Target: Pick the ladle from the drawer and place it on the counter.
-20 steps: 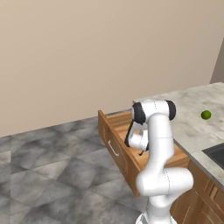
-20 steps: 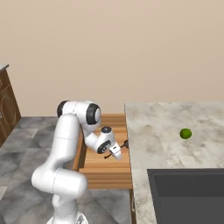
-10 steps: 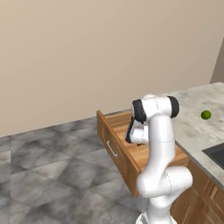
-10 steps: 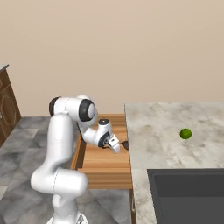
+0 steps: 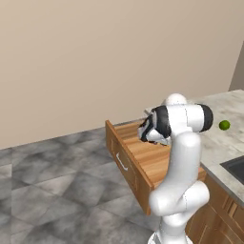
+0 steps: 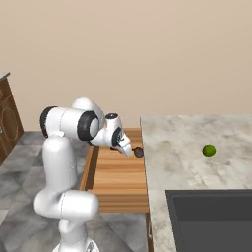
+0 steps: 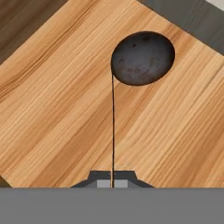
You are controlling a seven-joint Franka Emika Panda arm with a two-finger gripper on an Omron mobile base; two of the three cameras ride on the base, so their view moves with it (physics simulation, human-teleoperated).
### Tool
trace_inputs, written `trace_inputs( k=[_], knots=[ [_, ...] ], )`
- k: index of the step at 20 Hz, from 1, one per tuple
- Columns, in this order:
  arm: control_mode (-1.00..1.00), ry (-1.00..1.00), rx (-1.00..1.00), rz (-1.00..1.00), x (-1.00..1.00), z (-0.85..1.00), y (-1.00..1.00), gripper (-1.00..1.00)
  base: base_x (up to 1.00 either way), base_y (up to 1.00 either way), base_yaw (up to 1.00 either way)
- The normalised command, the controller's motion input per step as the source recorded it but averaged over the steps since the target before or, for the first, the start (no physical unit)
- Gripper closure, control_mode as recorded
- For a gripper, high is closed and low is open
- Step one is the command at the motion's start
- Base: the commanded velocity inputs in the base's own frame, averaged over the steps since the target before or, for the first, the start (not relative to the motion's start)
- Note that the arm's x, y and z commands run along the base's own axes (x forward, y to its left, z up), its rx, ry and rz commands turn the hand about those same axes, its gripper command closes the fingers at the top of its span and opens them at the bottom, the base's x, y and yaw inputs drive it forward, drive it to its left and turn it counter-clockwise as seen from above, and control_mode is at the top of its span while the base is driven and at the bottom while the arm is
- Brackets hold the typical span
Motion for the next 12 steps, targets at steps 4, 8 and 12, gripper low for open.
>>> trace_inputs(
  k=[4, 8, 12],
  knots=[
    [-1.0, 0.05, -0.04, 0.12, -0.22, 1.0, 0.75, 1.0, 0.0, 0.0, 0.0],
    [-1.0, 0.01, -0.07, 0.19, -0.23, 1.0, 0.64, 1.0, 0.0, 0.0, 0.0],
    [-1.0, -0.16, -0.01, 0.04, -0.01, 1.0, 0.02, 1.0, 0.0, 0.0, 0.0]
  ],
)
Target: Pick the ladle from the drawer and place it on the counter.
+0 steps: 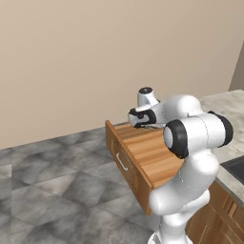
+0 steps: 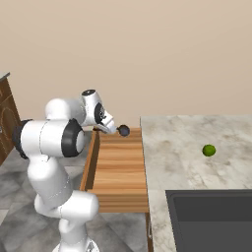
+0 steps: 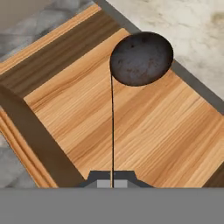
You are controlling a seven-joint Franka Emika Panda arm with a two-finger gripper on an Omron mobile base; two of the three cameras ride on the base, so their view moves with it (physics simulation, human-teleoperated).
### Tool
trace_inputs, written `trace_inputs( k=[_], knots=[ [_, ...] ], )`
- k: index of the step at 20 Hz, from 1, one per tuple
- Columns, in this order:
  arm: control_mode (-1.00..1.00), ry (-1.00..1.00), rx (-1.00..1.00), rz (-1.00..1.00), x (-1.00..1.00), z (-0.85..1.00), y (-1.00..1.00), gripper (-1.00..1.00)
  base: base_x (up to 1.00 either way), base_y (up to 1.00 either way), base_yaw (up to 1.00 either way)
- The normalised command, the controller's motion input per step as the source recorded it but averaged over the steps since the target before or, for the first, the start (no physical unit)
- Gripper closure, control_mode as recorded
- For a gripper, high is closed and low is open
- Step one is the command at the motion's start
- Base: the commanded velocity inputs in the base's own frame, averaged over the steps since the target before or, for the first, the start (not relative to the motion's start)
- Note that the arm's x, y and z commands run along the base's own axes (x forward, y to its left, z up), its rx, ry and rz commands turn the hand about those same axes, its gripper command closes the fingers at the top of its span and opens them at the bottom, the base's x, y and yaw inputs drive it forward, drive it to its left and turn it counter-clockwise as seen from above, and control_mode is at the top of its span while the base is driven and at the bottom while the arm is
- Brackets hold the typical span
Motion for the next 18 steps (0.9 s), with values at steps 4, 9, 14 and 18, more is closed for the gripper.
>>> trace_inputs(
  k=[4, 9, 14, 18],
  knots=[
    [-1.0, -0.22, -0.04, 0.0, 0.0, 1.0, -0.23, 1.0, 0.0, 0.0, 0.0],
    [-1.0, -0.16, -0.13, -0.02, 0.0, 1.0, -0.6, 1.0, 0.0, 0.0, 0.0],
    [-1.0, 0.0, -0.18, 0.0, 0.06, 0.64, -0.98, 1.0, 0.0, 0.0, 0.0],
    [-1.0, 0.0, -0.21, 0.08, 0.03, 0.18, -0.98, 1.0, 0.0, 0.0, 0.0]
  ],
)
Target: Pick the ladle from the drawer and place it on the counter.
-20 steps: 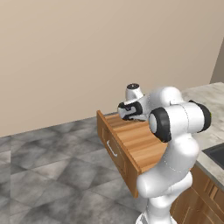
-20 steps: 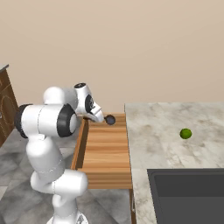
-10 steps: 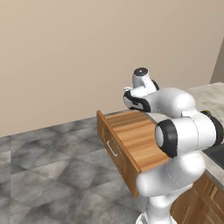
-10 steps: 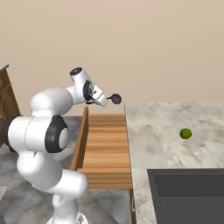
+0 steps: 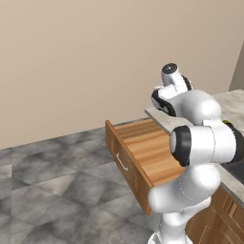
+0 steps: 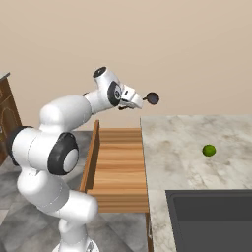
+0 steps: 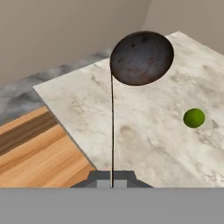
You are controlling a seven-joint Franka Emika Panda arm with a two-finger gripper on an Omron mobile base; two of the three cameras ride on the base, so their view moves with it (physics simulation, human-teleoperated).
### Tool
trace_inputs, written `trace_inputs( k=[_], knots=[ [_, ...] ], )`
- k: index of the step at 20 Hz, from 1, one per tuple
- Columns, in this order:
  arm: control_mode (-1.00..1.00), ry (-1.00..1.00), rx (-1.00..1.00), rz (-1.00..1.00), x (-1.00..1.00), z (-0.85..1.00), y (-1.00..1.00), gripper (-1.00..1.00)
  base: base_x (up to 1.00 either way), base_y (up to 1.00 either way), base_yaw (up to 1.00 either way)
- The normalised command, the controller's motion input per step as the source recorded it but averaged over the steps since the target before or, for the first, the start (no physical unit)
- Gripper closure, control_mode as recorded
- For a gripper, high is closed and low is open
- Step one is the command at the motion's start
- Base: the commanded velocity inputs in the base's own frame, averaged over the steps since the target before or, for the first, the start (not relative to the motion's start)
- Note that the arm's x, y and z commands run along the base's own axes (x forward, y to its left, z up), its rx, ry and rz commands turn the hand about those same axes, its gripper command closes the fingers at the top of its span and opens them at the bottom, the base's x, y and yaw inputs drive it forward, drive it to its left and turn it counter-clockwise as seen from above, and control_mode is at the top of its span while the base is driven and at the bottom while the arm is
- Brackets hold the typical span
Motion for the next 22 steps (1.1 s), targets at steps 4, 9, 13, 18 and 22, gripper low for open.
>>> trace_inputs(
  k=[4, 9, 13, 18, 22],
  knots=[
    [-1.0, 0.0, -0.07, 0.15, -0.15, -0.09, -1.0, 1.0, 0.0, 0.0, 0.0],
    [-1.0, 0.0, 0.03, 0.15, -0.53, -0.54, -1.0, 1.0, 0.0, 0.0, 0.0],
    [-1.0, 0.0, 0.19, 0.1, -0.55, -0.67, -1.0, 1.0, 0.0, 0.0, 0.0],
    [-1.0, 0.01, 0.08, 0.07, -0.49, -0.74, -0.66, 1.0, 0.0, 0.0, 0.0],
    [-1.0, 0.15, -0.04, 0.08, -0.17, -0.74, -0.11, 1.0, 0.0, 0.0, 0.0]
  ],
)
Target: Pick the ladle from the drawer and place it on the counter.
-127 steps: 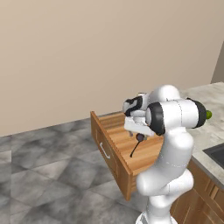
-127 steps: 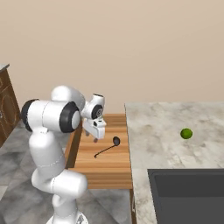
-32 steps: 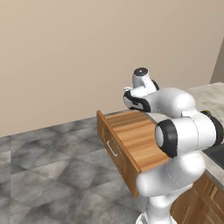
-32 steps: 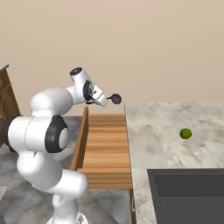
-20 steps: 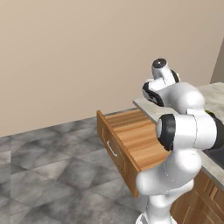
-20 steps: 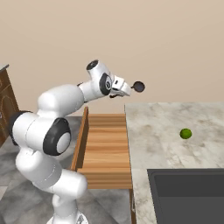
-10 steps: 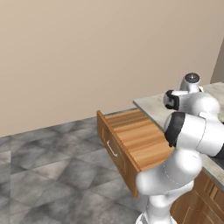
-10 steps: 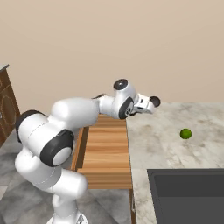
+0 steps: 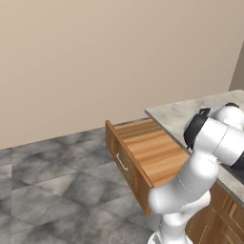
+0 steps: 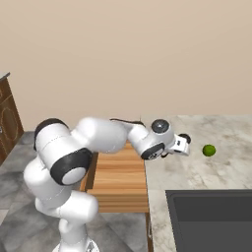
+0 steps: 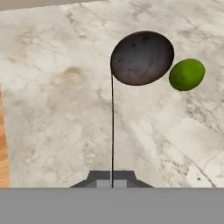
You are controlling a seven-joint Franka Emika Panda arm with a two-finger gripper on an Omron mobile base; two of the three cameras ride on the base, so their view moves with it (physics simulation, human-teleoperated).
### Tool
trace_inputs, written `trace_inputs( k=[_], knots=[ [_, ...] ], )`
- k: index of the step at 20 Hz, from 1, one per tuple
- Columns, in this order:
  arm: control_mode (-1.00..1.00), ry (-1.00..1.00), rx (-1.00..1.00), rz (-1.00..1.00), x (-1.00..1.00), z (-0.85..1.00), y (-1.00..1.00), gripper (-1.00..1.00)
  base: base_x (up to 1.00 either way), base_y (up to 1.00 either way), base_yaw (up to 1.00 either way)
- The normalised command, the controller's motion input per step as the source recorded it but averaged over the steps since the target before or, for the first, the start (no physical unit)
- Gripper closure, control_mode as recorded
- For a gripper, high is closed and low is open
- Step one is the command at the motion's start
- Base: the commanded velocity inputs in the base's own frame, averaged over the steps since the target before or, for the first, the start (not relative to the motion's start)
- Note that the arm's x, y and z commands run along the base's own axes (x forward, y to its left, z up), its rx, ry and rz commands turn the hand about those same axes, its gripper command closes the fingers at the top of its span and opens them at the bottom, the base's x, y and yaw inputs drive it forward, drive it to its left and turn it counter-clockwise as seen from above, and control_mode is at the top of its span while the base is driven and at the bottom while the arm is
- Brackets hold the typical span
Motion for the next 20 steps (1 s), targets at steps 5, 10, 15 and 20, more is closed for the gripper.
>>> trace_inputs(
  k=[5, 10, 15, 20],
  knots=[
    [-1.0, 0.22, -0.11, 0.12, -0.22, -0.75, 0.0, 1.0, 0.0, 0.0, 0.0],
    [-1.0, 0.21, -0.07, 0.12, -0.14, -0.62, -0.02, 1.0, 0.0, 0.0, 0.0],
    [-1.0, 0.15, 0.0, 0.1, -0.02, -0.21, -0.15, 1.0, 0.0, 0.0, 0.0],
    [-1.0, 0.11, 0.0, 0.1, -0.02, -0.01, -0.02, -1.0, 0.0, 0.0, 0.0]
  ],
)
